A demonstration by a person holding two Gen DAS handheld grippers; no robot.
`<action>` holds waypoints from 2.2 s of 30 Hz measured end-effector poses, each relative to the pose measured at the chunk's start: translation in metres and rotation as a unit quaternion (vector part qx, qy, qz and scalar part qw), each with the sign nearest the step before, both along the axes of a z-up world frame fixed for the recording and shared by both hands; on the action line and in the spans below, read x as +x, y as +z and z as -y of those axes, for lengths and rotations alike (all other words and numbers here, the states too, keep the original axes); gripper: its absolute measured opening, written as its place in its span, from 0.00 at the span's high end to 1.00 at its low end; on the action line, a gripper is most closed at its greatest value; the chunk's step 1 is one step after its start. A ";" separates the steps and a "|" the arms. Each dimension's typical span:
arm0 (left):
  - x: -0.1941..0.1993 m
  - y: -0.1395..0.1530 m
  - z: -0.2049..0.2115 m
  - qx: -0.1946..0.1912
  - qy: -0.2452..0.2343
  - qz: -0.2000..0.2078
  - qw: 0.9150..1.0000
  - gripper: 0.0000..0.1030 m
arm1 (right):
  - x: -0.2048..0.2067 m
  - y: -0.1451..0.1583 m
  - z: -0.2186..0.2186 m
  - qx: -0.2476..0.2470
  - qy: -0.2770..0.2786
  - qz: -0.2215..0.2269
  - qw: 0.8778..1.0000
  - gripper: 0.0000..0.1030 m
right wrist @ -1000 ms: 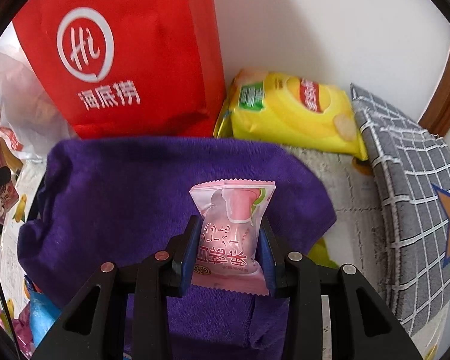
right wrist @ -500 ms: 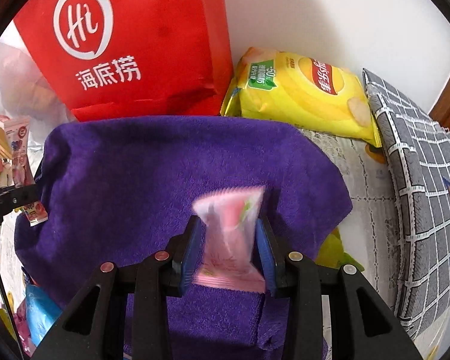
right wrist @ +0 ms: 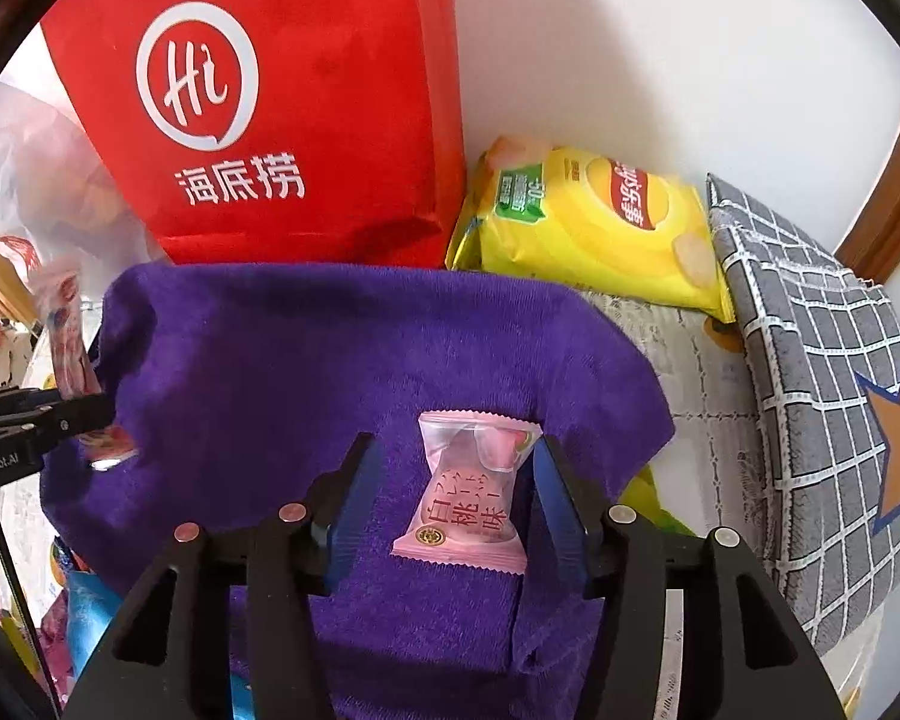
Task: Organize snacks
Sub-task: 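Carry both candies onto the purple towel and open both tools to release them, then move both open tools back toward the snack pile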
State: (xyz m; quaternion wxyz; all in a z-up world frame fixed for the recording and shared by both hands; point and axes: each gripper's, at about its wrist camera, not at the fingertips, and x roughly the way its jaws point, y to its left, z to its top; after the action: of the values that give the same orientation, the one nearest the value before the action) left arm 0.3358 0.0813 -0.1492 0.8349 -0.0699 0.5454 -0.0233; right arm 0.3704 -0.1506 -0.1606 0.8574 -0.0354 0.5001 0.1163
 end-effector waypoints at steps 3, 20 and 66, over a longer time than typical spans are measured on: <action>-0.002 0.006 0.009 0.011 -0.007 0.013 1.000 0.58 | -0.005 0.009 0.001 0.002 -0.001 0.004 1.000 0.46; -0.037 0.076 -0.010 -0.007 0.010 0.131 0.991 0.52 | -0.050 0.074 -0.016 -0.013 -0.003 0.110 0.994 0.16; -0.224 0.043 -0.041 0.000 0.054 0.123 0.991 0.34 | -0.203 -0.042 0.060 -0.027 0.009 0.034 0.999 0.54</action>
State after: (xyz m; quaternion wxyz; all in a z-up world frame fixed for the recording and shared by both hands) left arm 0.1122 0.1221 -0.1067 0.8957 -0.0959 0.4340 0.0131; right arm 0.1678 -0.2106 -0.2022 0.8714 -0.0671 0.4735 0.1090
